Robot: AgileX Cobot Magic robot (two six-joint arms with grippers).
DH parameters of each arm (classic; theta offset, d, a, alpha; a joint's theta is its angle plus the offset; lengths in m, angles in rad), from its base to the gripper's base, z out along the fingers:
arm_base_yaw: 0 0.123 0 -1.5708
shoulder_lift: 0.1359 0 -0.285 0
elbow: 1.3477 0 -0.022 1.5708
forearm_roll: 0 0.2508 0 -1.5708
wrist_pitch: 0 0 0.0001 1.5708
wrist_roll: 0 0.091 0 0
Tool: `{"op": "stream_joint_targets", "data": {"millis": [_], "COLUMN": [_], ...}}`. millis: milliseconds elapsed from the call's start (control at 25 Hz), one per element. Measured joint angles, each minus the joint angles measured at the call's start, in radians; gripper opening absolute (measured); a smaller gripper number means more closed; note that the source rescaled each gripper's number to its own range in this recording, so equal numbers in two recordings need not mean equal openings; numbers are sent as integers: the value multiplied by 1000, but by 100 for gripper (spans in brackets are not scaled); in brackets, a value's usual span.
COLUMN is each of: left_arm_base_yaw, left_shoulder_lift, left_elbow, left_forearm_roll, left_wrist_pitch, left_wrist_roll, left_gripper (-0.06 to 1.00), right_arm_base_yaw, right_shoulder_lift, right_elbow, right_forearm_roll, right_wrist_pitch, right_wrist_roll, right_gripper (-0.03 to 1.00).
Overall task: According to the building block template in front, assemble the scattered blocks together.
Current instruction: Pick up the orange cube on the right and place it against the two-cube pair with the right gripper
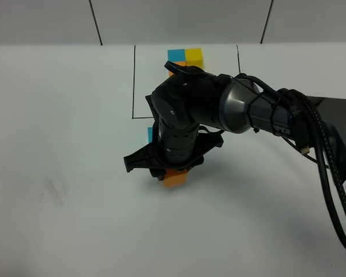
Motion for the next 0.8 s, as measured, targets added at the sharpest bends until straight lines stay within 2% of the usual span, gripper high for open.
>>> {"op": "stream_joint_targets", "data": {"millis": [440, 800], "left_arm_base_yaw": [0, 0], "left_shoulder_lift": [0, 0], "left_elbow": [0, 0], "left_forearm_roll": [0, 0], "left_wrist_pitch": [0, 0], "left_wrist_roll": [0, 0], "left_gripper": [0, 0], "right_arm_base_yaw": [0, 0], "right_shoulder_lift": [62, 94], "right_elbow": [-108, -147], "right_forearm_roll": [-9, -6], "right_wrist_pitch": [84, 78], "right_wrist_roll": [17, 18], "right_gripper": [51, 51]}}
